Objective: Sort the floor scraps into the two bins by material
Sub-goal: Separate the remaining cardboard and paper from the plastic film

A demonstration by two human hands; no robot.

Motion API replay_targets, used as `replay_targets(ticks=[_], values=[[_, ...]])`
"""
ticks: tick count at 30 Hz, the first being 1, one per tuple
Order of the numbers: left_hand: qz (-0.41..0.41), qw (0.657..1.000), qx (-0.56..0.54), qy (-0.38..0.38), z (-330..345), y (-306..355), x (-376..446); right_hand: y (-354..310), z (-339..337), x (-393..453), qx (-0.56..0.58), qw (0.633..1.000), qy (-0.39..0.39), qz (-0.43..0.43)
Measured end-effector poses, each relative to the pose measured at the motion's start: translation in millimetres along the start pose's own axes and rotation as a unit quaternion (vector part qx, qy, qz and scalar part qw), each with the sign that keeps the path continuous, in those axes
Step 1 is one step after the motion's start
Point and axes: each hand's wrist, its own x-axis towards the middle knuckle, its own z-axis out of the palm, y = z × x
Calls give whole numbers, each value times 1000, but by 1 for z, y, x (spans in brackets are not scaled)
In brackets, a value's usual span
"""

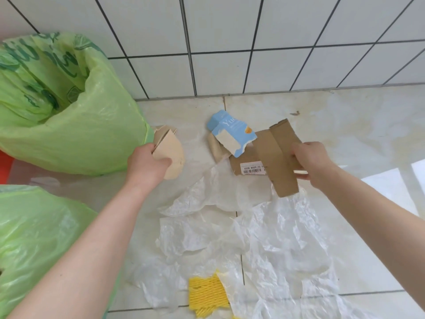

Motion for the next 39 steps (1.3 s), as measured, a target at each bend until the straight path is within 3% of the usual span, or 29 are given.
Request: replay_targets(ticks=[4,9,11,17,21,24,30,39], values=[[0,997,-73,-18,2,12,6,-15,-17,1,-9,996,71,-52],[40,990,-91,-98,8,15,29,-38,0,3,-2,991,49,-122],[38,992,-77,-97,11,11,42,-46,15,4,-26,987,35,-153],[29,998,-11,-49,22,8,77,-59,62,22,-223,948,-37,-224],[53,985,161,-33,29,-1,95,-57,85,34,-359,915,-34,-183],[48,980,183,-55,30,-6,101,-55,95,34,-437,881,-67,-168],[88,968,207,-114,33,-10,104,-53,110,39,-431,874,-55,-218],[118,965,224,-64,45,-12,86,-48,112,35,-453,852,-20,-262]])
